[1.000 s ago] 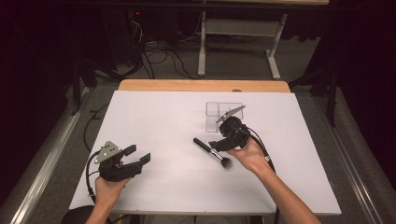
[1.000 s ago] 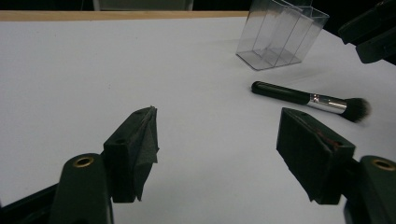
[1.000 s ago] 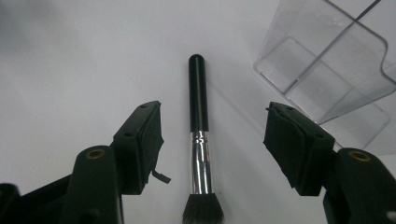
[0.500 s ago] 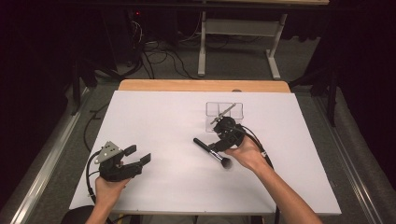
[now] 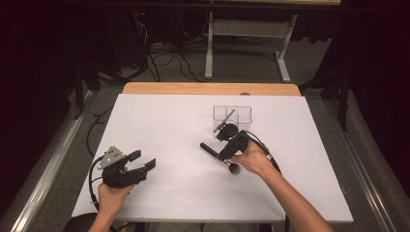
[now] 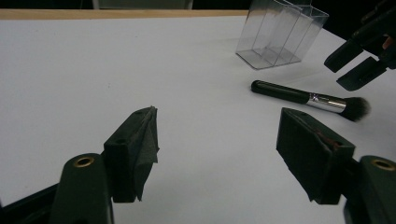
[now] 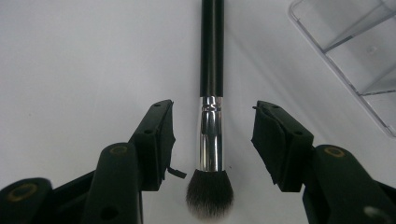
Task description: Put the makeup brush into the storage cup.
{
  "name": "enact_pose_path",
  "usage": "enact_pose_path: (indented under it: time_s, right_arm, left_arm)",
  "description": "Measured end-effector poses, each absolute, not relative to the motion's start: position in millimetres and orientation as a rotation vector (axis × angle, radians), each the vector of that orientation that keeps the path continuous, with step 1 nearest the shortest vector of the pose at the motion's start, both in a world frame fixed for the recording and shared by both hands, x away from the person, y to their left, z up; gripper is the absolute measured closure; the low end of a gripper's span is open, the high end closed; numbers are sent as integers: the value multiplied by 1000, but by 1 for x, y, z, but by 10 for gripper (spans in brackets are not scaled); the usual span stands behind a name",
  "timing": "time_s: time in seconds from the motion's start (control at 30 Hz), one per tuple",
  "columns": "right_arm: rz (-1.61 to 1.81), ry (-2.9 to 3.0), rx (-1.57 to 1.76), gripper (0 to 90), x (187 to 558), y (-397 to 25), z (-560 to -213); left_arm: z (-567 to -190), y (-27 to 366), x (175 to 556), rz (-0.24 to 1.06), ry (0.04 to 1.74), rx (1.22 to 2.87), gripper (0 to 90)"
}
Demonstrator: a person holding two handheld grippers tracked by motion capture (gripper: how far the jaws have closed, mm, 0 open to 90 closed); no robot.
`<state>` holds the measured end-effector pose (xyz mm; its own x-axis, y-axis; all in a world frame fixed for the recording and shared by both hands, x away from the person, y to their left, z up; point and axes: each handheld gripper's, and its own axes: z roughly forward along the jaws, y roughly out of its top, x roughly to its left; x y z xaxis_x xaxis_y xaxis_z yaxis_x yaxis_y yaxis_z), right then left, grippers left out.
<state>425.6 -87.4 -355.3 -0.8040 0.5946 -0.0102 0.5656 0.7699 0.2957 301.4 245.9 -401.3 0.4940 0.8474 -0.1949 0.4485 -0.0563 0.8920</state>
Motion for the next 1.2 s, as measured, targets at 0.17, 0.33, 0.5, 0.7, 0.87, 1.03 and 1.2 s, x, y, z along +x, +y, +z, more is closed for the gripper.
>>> enact_pose_path:
  time_s: [0.17,0.33,0.5,0.7,0.87,1.03,1.2]
  right_arm:
    - [373,2858,991,506,426,-84,-361]
    - [324,2888,958,549,429,-81,-367]
    - [274,2902,958,579,431,-81,-373]
    - [246,2914,962,607,432,-79,-377]
    - [227,2910,958,631,434,-79,-382]
    - [203,2911,955,649,434,-80,-386]
    - [189,2917,958,672,433,-79,-388]
  left_arm:
    - [-401,245,301,474,1115,1686,296]
    - [-401,246,302,473,1118,1688,297]
    - [-401,246,301,473,1117,1690,297]
    - [-402,246,301,471,1120,1689,297]
    - [-402,246,301,473,1120,1689,298]
    - [-402,246,301,472,1120,1688,298]
    - [-402,246,301,473,1120,1691,298]
